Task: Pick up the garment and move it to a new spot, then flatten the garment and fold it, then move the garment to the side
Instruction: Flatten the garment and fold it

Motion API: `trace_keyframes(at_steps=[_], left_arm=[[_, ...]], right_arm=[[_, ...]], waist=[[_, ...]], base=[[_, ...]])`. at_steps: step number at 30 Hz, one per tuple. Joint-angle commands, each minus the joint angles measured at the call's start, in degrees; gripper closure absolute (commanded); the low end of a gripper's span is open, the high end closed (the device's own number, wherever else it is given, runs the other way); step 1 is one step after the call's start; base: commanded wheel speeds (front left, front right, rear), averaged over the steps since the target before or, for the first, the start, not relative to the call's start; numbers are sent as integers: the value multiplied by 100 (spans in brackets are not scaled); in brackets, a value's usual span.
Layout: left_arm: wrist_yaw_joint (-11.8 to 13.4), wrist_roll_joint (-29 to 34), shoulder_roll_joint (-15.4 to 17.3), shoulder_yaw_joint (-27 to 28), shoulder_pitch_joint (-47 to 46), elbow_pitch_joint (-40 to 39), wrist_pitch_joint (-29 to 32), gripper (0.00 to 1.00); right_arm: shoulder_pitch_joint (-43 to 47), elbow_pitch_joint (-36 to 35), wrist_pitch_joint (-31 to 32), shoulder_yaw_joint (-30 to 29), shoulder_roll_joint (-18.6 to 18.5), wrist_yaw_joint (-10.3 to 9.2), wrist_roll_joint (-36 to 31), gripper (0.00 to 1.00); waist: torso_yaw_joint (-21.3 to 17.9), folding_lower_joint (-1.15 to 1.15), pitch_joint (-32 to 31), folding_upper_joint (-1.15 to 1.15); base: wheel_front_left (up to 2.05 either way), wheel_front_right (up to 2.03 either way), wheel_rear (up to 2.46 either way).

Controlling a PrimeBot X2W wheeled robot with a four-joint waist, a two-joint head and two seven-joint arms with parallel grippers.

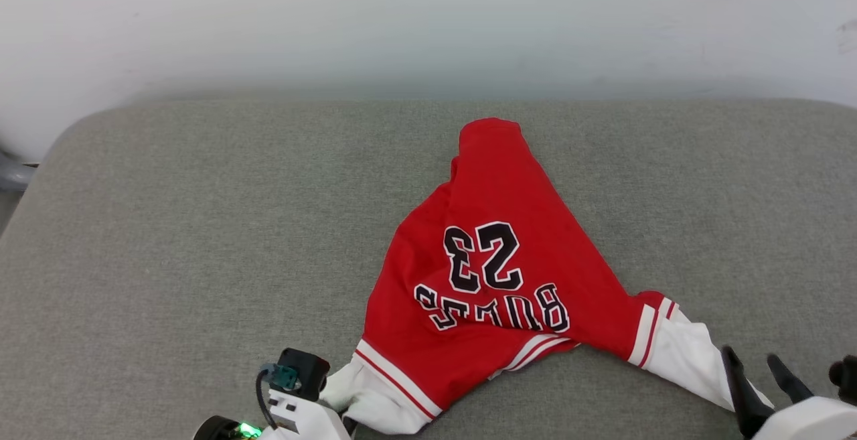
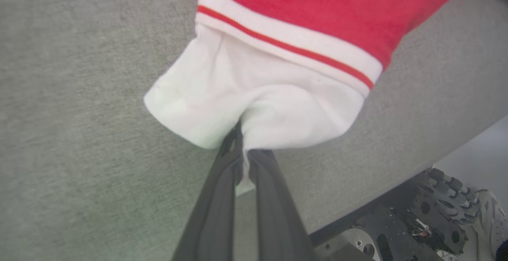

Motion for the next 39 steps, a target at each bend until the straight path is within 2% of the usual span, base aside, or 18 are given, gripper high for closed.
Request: trace_keyframes(at_steps=[1,6,11,21,24,25,27,34,39], left_arm=[[85,5,8,86,59,-70,-157,100],[263,75,-28,248,147,-408,-632,100],[342,166,-59,269,154,-762,-890,100],[359,220,-61,251,-6,-1036,-1049,100],[391,201,-76,265,-17,-1014,-1102,100],[399,194,-77,270,-20,-1016,-1116,100],[410,190,-72,287,-44,-1012,-1155,100],[461,164,-59,381,-8,-998,-1335,100],[531,255,-14,515,-63,-1187,-1707,100]], right_arm=[[58,166,177,-129,-120,-2,155,0],[55,823,1084,-608,-490,-2,389,0],[-126,1122,1923,-716,-740,-2,451,0],[-581,1875,2834,-94,-937,-2,517,0],[-531,2188,3281,190,-867,8,654,0],[-516,2249,3418,245,-841,8,703,51],[-517,2282,3569,297,-799,12,804,100],[-662,1789,3462,93,-1004,5,877,100],[-738,991,3140,-114,-1099,-2,805,100]], waist=[[70,-1,-85,0],[179,-1,-236,0],[280,-1,-259,0],[431,-1,73,0],[474,-1,130,0],[486,-1,159,0],[499,-1,195,0],[434,-1,142,0],[381,-1,-49,0]], base=[[0,0,0],[0,0,0],[0,0,0],[0,0,0],[0,0,0],[0,0,0],[0,0,0],[0,0,0],[0,0,0]])
